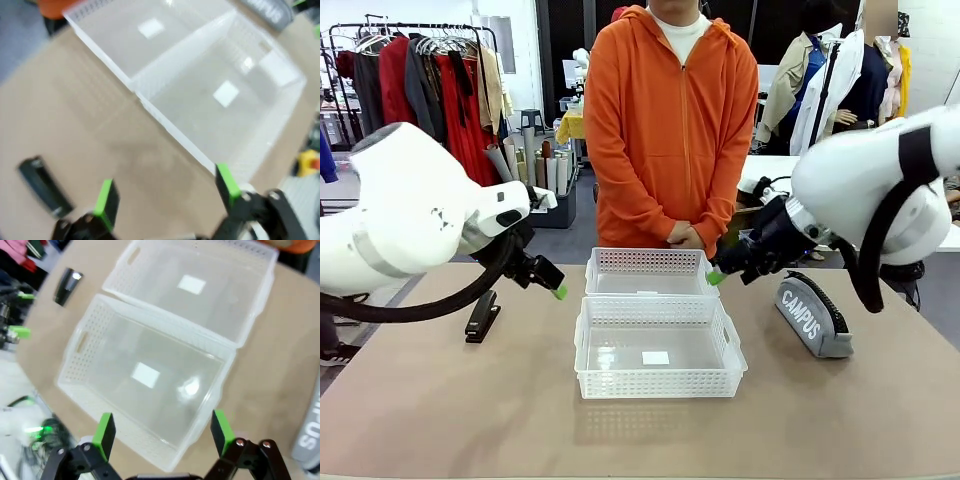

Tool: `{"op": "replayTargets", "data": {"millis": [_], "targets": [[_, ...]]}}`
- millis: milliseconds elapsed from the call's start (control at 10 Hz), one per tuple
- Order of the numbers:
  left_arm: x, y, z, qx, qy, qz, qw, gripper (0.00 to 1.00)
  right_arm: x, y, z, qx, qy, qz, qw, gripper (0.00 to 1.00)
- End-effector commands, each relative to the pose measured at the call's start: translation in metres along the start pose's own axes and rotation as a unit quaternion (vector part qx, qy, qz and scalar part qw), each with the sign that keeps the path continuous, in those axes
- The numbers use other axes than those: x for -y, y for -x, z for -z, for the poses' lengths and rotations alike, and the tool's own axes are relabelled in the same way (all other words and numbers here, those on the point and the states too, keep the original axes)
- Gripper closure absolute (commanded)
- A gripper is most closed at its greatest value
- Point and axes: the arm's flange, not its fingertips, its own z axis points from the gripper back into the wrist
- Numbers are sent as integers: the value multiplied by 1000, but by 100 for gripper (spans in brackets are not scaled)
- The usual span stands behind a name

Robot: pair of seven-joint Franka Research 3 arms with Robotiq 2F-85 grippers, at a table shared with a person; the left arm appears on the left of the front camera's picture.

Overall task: Distribute items into two baskets.
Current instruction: Pick up the Pencil pouch that the person points to.

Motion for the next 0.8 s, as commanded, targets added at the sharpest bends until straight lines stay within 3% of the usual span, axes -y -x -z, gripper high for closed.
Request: {"op": "replayTargets", "data": {"millis": [0,200,400,700], "targets": [[-4,-26,-3,-60,20,-19,998,0,16,-14,1,10,-69,39,997,0],[-8,-44,-3,-8,102,-92,990,0,26,-22,-3,30,-142,85,986,0],[-15,-55,-13,53,208,-184,959,0,38,-29,-7,42,-212,126,968,0],[-23,-54,-15,75,303,-247,917,0,53,-37,-15,37,-283,158,945,0]]}}
